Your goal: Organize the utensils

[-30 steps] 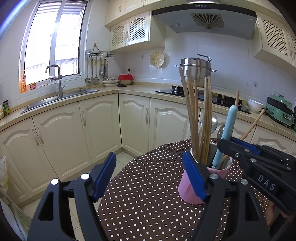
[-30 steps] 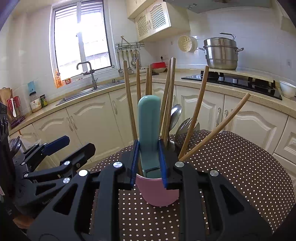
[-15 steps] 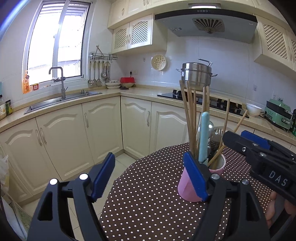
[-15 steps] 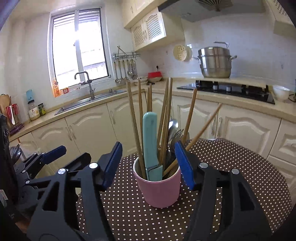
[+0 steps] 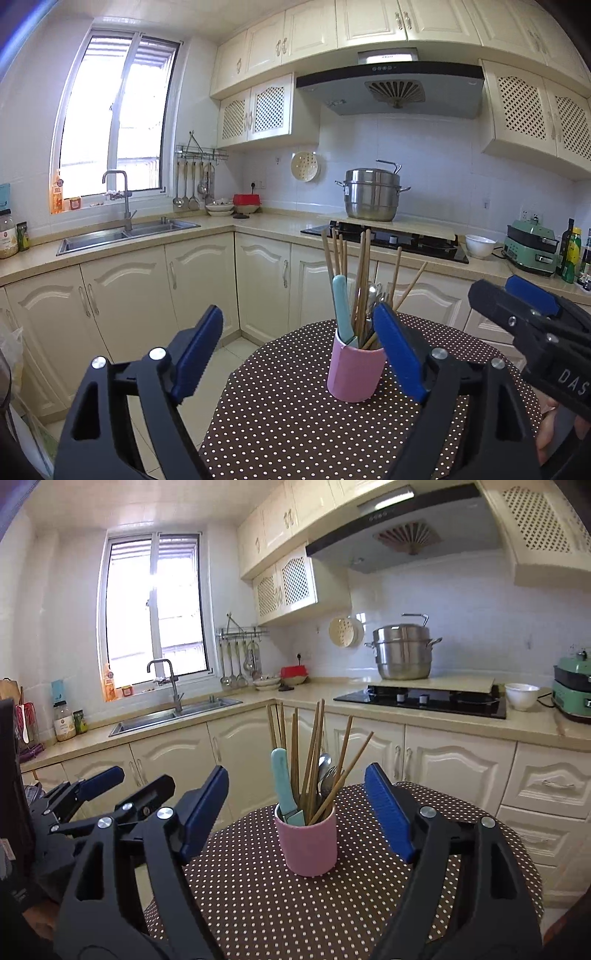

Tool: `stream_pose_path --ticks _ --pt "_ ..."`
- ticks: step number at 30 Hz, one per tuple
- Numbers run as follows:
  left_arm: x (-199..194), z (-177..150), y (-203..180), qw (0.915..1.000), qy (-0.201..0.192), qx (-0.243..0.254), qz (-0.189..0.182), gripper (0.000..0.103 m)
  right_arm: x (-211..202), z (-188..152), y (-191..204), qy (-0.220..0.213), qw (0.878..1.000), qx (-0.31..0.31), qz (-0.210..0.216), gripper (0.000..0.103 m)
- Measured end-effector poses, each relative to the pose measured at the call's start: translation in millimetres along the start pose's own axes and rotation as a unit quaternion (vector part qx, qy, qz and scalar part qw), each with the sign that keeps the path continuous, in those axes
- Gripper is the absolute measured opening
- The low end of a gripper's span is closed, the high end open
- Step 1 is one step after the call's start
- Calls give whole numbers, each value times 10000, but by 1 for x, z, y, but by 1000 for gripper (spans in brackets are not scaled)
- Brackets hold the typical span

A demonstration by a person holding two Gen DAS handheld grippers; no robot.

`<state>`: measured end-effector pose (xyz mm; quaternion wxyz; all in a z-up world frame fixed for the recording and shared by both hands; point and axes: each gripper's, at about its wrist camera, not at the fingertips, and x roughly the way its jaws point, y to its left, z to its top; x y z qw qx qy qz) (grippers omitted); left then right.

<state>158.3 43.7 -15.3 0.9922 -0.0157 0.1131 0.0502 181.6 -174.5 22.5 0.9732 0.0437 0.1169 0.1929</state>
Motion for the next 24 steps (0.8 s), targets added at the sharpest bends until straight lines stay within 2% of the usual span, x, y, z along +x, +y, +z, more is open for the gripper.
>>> stream_pose_path --ticks 7,10,17,24 --pt "-59 5 -11 9995 -257 85 -185 88 -64 -4 14 -358 9985 -161 -371 82" --pt "-81 3 -16 9992 -313 151 -211 88 -88 -10 20 -500 9968 -204 -585 87" --pt "-127 0 -19 9980 -546 114 -300 91 -122 -16 29 -567 9963 -245 -596 88" --pt "-151 4 -22 9964 -750 187 -347 91 -146 -10 34 -811 9934 -398 -704 89"
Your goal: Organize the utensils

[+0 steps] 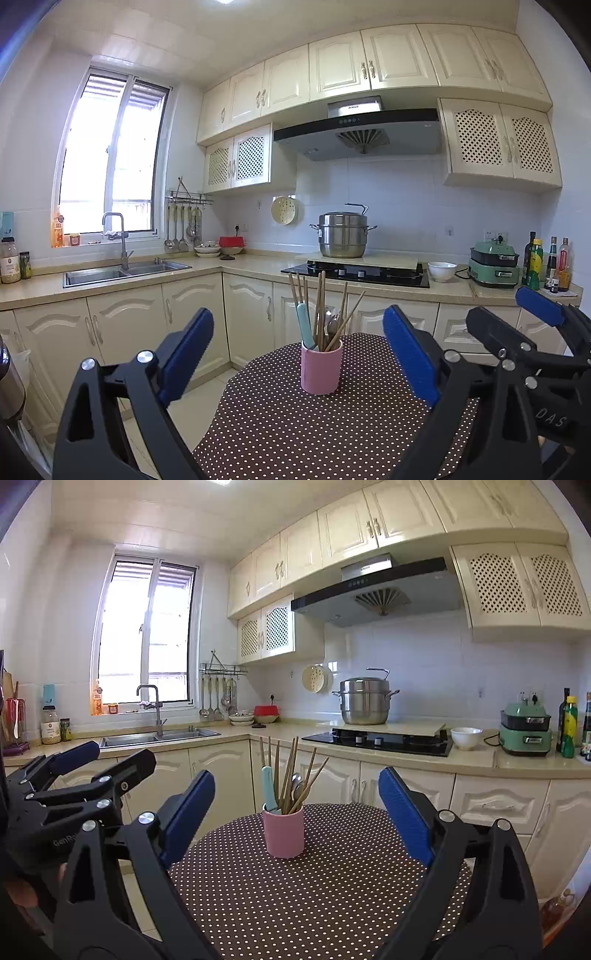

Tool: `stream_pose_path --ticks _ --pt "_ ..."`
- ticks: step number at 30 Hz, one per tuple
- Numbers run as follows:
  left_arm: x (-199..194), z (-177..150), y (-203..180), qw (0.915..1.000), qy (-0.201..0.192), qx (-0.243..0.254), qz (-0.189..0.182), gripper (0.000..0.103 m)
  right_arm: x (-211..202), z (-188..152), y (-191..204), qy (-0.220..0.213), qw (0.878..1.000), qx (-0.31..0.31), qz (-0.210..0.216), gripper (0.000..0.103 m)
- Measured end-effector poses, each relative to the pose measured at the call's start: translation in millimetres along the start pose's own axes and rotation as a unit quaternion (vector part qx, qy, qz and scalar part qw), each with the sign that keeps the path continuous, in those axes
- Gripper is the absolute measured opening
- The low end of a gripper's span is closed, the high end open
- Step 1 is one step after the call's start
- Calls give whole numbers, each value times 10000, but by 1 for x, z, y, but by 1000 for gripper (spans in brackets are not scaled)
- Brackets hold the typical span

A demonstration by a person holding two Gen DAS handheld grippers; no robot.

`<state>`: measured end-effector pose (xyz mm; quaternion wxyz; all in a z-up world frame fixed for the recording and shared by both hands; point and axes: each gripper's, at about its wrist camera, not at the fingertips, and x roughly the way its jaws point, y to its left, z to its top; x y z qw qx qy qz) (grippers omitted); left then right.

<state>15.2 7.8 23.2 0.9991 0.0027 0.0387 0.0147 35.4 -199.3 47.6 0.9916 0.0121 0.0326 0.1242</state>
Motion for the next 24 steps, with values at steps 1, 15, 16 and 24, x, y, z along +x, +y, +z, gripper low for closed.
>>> stream_pose_path --ticks 1,15,16,24 --pt "-2 1 -1 10000 -11 8 11 91 -2 1 0 -20 10000 -5 -4 89" --pt "-12 4 -4 9999 -113 78 83 91 -11 1 1 -8 10000 -54 68 89" --pt "-12 4 -4 9999 -109 77 83 91 -11 1 1 4 10000 -53 71 89" --pt "-12 2 -4 9999 -130 56 49 91 -13 0 2 23 10000 -46 77 89"
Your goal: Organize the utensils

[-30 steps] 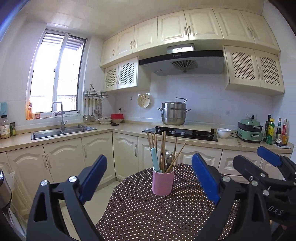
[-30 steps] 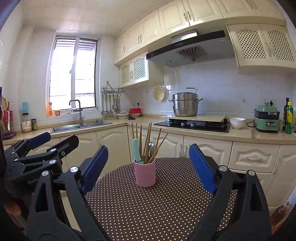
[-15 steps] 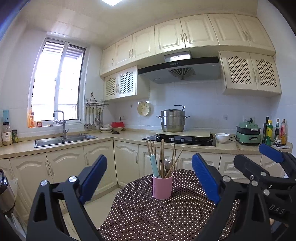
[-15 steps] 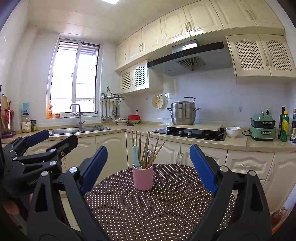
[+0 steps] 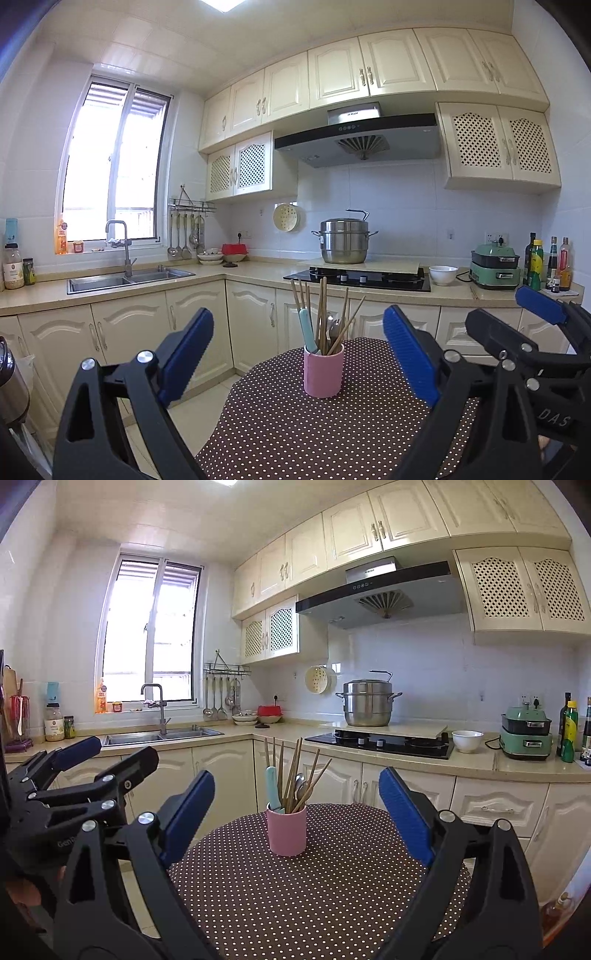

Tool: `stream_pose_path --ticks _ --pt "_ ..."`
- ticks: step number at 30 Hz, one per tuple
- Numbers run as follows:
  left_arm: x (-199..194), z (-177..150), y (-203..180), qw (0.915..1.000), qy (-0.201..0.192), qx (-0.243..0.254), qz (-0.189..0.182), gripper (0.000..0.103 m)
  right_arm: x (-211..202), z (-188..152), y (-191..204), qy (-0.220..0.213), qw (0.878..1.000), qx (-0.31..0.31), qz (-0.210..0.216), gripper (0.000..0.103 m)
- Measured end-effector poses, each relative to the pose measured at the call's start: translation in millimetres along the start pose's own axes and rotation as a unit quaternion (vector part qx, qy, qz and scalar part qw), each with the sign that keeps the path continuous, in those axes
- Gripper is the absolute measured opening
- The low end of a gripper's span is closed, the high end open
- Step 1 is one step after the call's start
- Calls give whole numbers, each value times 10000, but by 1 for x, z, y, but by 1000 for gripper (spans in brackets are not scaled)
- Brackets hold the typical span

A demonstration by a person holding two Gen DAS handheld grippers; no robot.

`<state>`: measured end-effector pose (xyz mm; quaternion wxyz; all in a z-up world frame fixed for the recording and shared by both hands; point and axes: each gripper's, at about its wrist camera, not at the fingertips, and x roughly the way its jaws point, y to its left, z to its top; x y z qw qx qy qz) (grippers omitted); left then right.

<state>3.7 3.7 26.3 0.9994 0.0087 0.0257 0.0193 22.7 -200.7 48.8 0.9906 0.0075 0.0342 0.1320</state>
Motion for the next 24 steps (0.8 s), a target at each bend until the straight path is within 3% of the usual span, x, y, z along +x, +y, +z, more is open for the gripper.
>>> stream_pose_path --ticks 24 --pt "0 0 -6 10000 9 14 -3 91 -1 2 -1 30 10000 20 5 89"
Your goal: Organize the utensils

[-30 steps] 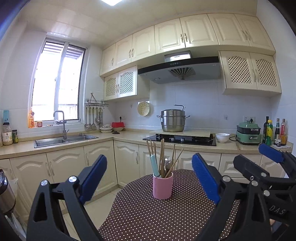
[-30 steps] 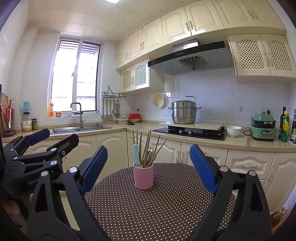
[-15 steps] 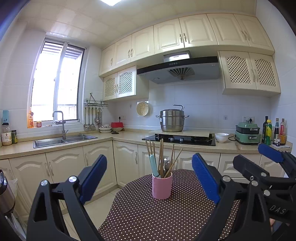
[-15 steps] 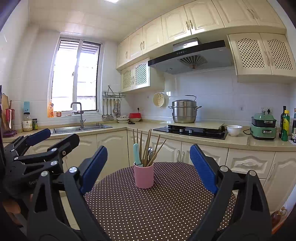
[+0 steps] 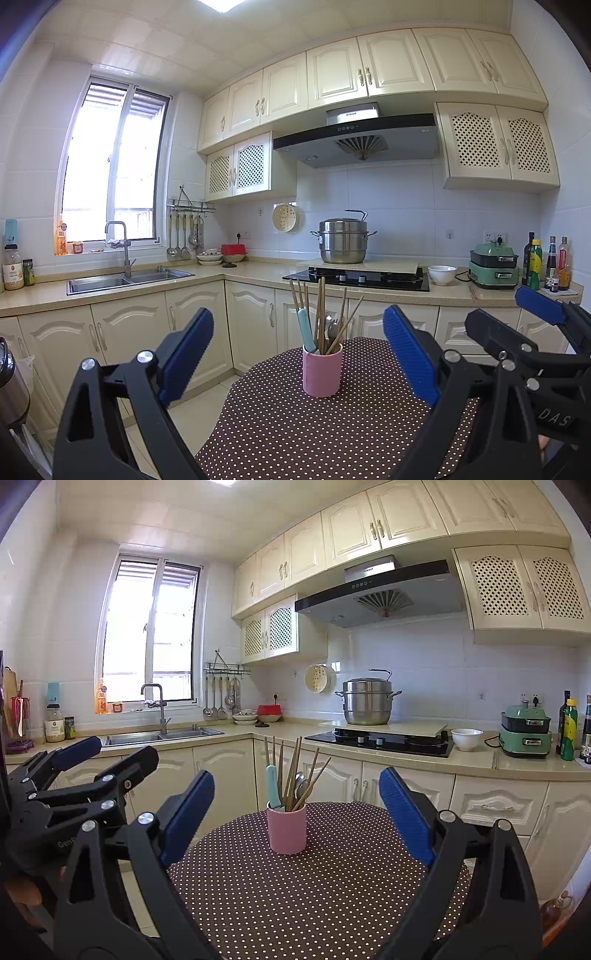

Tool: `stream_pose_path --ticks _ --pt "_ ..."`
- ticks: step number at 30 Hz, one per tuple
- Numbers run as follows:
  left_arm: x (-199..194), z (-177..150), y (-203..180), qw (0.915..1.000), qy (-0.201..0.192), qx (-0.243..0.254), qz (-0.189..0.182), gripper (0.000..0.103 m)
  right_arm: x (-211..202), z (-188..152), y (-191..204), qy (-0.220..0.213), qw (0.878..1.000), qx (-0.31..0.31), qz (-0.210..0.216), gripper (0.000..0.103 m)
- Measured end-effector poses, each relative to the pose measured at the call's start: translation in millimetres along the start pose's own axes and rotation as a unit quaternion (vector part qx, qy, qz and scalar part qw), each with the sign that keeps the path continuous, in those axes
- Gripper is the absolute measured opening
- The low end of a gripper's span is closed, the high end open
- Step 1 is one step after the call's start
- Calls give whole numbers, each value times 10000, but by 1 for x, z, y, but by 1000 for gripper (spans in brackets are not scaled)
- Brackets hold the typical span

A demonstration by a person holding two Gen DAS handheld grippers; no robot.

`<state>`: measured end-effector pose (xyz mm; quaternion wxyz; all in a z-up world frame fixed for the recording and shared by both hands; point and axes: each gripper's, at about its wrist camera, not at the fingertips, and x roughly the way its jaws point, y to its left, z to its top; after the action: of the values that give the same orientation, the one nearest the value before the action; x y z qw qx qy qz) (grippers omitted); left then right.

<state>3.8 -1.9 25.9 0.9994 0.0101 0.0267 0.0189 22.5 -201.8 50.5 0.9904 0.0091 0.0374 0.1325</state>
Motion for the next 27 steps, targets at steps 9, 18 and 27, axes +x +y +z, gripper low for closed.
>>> stream_pose_path --ticks 9,18,27 --pt "-2 -1 -4 10000 33 11 -4 91 -1 -2 -1 42 10000 33 2 89" --pt "-1 -1 -3 10000 32 13 -1 91 -1 -3 -1 52 10000 42 6 89" --pt "-1 -1 -3 10000 37 14 4 91 -2 -4 0 58 10000 54 2 90"
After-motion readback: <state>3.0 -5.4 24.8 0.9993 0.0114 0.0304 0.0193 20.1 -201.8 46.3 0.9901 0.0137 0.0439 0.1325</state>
